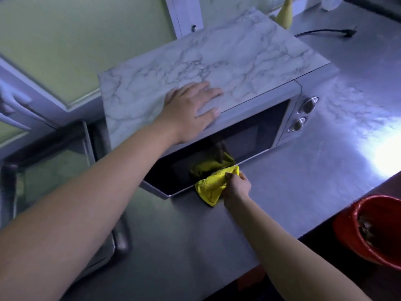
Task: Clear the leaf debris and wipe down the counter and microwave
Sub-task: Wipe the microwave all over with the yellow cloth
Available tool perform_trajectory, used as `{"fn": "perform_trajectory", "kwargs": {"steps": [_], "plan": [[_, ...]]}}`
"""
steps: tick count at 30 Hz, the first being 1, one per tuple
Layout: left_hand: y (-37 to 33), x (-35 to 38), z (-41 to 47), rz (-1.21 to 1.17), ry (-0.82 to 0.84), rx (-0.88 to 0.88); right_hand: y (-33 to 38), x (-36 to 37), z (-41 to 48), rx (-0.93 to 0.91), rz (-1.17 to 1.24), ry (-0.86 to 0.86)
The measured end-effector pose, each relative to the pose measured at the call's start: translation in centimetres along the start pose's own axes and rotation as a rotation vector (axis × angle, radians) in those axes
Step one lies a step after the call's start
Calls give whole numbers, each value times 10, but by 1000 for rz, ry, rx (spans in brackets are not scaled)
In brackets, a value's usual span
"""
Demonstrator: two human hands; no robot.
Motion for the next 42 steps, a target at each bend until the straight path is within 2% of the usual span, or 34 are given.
{"fn": "perform_trajectory", "kwargs": {"steps": [4, 8, 14, 17, 25, 27, 29, 30, 31, 34, 35, 36, 39, 42], "plan": [[61, -17, -30, 41, -45, -78, -53, 41, -49, 86, -69, 99], [74, -18, -37, 7, -119, -112, -102, 79, -92, 262, -93, 182], [75, -17, -37, -30, -140, -119, -95, 80, -117, 348, -173, 455], [76, -19, -35, -42, -155, -126, -50, 48, -108, 245, -193, 570], [67, -26, -35, -87, -171, -195, 118, -99, -34, -208, -200, 261], [44, -35, -47, -277, -308, -213, 153, -121, -20, -277, -197, 256], [-3, -31, -70, -452, -483, -121, 183, -131, -7, -315, -179, 308], [-34, -19, -80, -539, -477, -67, 196, -133, -3, -327, -169, 346], [-68, 3, -85, -623, -378, -33, 209, -133, -1, -338, -164, 387], [-160, 94, -78, -711, 104, -81, 240, -134, 7, -353, -155, 511], [-181, 120, -73, -731, 192, -122, 249, -135, 10, -353, -157, 568], [-195, 136, -66, -773, 215, -181, 258, -137, 12, -347, -152, 638], [-210, 157, -42, -941, 124, -347, 280, -150, 25, -313, -106, 868], [-223, 167, -31, -1132, 156, -424, 303, -175, 50, -347, -158, 888]]}}
Point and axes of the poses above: each hand's wrist, its own z-axis towards the middle knuckle, its own x-axis out of the palm, y = z × x, the point moved 8 cm from there along z, towards the middle knuckle, and after that the axes turned 13 degrees about -x, right-handed, at the moved point
